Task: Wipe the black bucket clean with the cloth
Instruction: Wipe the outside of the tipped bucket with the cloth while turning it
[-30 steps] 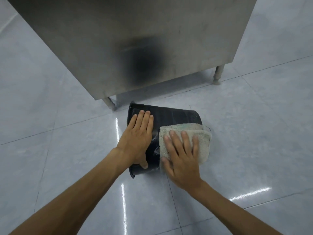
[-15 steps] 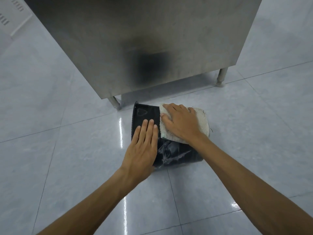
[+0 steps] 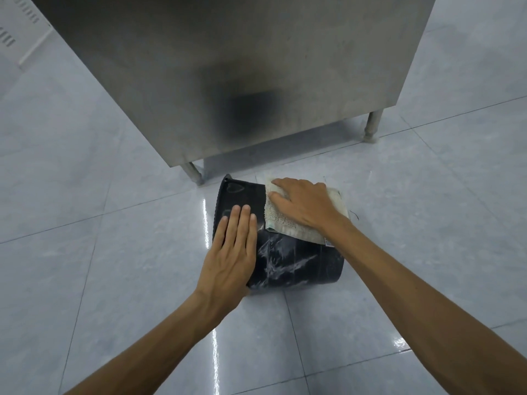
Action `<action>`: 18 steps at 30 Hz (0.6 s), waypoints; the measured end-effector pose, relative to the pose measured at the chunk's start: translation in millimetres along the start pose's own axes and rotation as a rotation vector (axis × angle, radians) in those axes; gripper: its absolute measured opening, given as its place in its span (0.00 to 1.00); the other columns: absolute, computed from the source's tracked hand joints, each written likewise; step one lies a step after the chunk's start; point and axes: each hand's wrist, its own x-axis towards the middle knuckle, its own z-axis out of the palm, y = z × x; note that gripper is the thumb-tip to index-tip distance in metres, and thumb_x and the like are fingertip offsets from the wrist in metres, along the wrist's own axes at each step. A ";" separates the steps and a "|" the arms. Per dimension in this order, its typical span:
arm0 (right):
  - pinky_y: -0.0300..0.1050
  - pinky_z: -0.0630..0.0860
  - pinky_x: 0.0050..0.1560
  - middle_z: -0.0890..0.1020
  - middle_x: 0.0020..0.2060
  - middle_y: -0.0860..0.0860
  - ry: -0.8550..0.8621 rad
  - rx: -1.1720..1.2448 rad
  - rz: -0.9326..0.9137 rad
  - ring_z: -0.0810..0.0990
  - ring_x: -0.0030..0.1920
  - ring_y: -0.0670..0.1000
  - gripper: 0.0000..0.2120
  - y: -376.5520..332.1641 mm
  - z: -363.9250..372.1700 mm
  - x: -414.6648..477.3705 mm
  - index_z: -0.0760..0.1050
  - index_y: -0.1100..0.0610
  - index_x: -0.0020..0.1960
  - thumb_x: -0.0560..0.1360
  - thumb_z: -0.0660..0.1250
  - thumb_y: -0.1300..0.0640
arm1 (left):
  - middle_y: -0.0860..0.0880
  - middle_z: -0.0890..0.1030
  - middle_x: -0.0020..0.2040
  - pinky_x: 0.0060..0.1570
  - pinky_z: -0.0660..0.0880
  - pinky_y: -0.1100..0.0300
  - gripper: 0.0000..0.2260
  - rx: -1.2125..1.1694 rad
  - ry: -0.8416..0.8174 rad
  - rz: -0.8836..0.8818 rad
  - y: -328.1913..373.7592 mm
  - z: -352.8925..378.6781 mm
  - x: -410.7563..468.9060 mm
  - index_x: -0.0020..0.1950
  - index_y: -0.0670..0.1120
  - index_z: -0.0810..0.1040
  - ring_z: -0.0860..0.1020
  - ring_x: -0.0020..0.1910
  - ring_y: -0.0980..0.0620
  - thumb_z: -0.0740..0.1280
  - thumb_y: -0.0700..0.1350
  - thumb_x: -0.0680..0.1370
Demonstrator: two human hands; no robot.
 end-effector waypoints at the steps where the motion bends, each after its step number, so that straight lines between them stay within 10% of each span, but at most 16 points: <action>1: 0.65 0.61 0.73 0.73 0.76 0.50 -0.018 0.007 0.001 0.73 0.73 0.56 0.29 0.5 -0.8 0.6 0.67 0.47 0.79 0.81 0.52 0.38 | 0.33 0.37 0.78 0.76 0.43 0.40 0.62 -0.001 -0.007 -0.003 -0.1 -1.7 1.5 0.77 0.34 0.36 0.34 0.76 0.34 0.78 0.59 0.66; 10: 0.65 0.62 0.73 0.74 0.75 0.52 -0.080 -0.056 -0.052 0.75 0.71 0.56 0.35 -9.7 5.5 0.1 0.68 0.47 0.79 0.78 0.45 0.36 | 0.35 0.29 0.76 0.74 0.33 0.41 0.67 -0.083 -0.079 -0.028 8.0 -11.2 0.0 0.74 0.37 0.27 0.27 0.74 0.37 0.73 0.68 0.64; 18: 0.78 0.48 0.75 0.53 0.84 0.53 0.073 -0.279 -0.110 0.51 0.83 0.62 0.37 -2.4 24.1 -7.0 0.48 0.43 0.84 0.79 0.37 0.30 | 0.36 0.32 0.77 0.75 0.37 0.41 0.66 -0.064 -0.083 0.049 -6.8 -11.6 7.1 0.75 0.37 0.28 0.29 0.75 0.37 0.73 0.67 0.63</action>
